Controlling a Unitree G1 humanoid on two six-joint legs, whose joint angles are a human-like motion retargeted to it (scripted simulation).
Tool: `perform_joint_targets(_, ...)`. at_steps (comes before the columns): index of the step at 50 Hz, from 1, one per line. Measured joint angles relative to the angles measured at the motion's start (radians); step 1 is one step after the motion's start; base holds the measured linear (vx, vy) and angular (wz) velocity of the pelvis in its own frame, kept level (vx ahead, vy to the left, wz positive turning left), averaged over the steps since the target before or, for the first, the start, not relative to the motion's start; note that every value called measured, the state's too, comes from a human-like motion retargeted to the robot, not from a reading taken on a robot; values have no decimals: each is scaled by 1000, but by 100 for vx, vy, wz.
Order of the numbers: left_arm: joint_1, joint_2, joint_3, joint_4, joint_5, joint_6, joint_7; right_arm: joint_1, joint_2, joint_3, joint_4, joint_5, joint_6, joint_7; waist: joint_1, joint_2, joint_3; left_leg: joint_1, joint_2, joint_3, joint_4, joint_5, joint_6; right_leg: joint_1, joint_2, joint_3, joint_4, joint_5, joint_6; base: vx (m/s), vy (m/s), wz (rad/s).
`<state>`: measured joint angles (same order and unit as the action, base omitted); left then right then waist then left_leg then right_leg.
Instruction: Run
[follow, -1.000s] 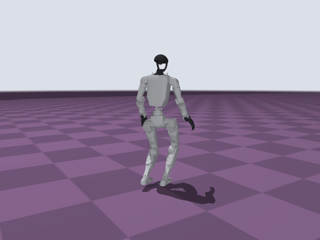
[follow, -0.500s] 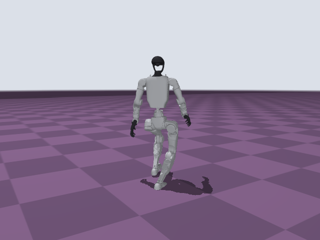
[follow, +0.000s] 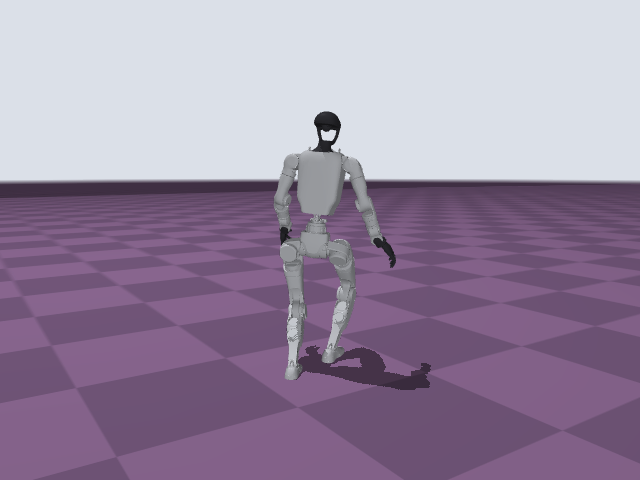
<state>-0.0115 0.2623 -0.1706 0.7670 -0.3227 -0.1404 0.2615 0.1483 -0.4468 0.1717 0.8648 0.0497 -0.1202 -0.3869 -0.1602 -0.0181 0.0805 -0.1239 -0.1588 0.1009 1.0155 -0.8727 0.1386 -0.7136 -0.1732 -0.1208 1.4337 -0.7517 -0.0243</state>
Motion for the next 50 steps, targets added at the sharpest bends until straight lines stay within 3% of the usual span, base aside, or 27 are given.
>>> perform_joint_targets(3,-59,20,14,-75,-24,-13,36,18,-2,-27,7,11,1,-19,-50,-82,18,23,-117,-7,-107,0,59,-116,-118,90,147,46,24,-25,6,66)
perform_joint_targets(6,-77,37,21,-132,-49,-18,62,31,4,-37,9,29,-3,-25,-69,-107,27,23,-164,-29,-95,0,79,-159,-145,134,234,69,29,-7,3,15)
perform_joint_targets(10,-13,42,0,-164,-56,-23,51,54,9,-29,-28,55,-19,-19,-30,16,13,-35,15,-19,131,13,-1,-69,-1,24,209,126,18,3,-1,-49)
perform_joint_targets(12,35,38,-19,-153,-39,-22,27,64,11,-28,-73,66,-30,-13,5,80,1,-74,108,-32,208,100,-57,12,95,-22,142,176,21,2,-4,-40)
perform_joint_targets(15,116,24,-42,-118,3,-13,-17,80,26,-31,-161,79,-51,-6,49,91,-26,-188,153,-43,320,244,-100,135,170,-28,54,224,44,-6,-6,7)
perform_joint_targets(18,191,15,-43,-69,46,0,-49,80,32,-41,-280,76,-72,-15,110,81,-37,-337,162,-47,439,275,-93,279,224,-14,-46,236,71,-7,-5,14)
perform_joint_targets(21,251,16,-22,-28,61,9,-55,51,17,-54,-420,54,-89,-39,173,71,-33,-490,162,-43,522,239,-60,429,259,5,-157,188,77,0,0,0)
perform_joint_targets(25,296,33,31,11,75,7,-24,-60,-32,-51,-565,-20,-93,-74,229,79,23,-661,180,-54,625,121,-3,563,296,8,-246,-70,-3,-1,0,-2)
perform_joint_targets(28,329,25,63,7,101,4,2,-117,-59,-21,-612,-59,-90,-85,249,100,41,-710,212,-55,649,98,10,581,331,17,-268,-107,-20,-2,0,-3)
perform_joint_targets(31,357,25,57,-54,108,-10,-13,-97,-67,19,-611,-69,-89,-68,237,48,9,-674,169,-7,583,181,-12,562,263,27,-256,35,49,3,3,32)
perform_joint_targets(35,364,26,7,-152,127,-30,-45,-21,-52,70,-514,-80,-92,-27,205,30,-38,-571,146,-1,536,298,-60,431,228,28,-178,234,116,-4,4,25)
perform_joint_targets(40,270,47,-58,-235,97,-54,-26,61,-41,78,-317,-88,-75,-34,132,71,-65,-338,160,-23,493,260,-90,229,212,6,-76,152,55,-2,2,5)
perform_joint_targets(44,118,63,-80,-264,48,-68,13,86,-35,58,-104,-87,-37,-30,56,98,-43,-142,144,-32,374,66,-77,74,170,-4,14,1,3,-4,2,22)
perform_joint_targets(45,70,65,-81,-268,39,-72,26,86,-31,51,-45,-88,-29,-26,36,91,-28,-102,122,-29,336,2,-61,35,141,-1,53,-34,-5,-13,1,76)
perform_joint_targets(48,-69,66,-77,-286,35,-82,64,94,-9,30,90,-84,-8,-5,-35,-9,-5,-48,-33,-20,111,0,10,-87,-36,73,157,-46,3,-18,0,109)
perform_joint_targets(50,-125,65,-72,-301,31,-89,82,110,9,27,143,-71,-1,12,-61,-55,0,-11,-103,-27,25,0,41,-141,-97,122,203,-21,12,-7,1,54)
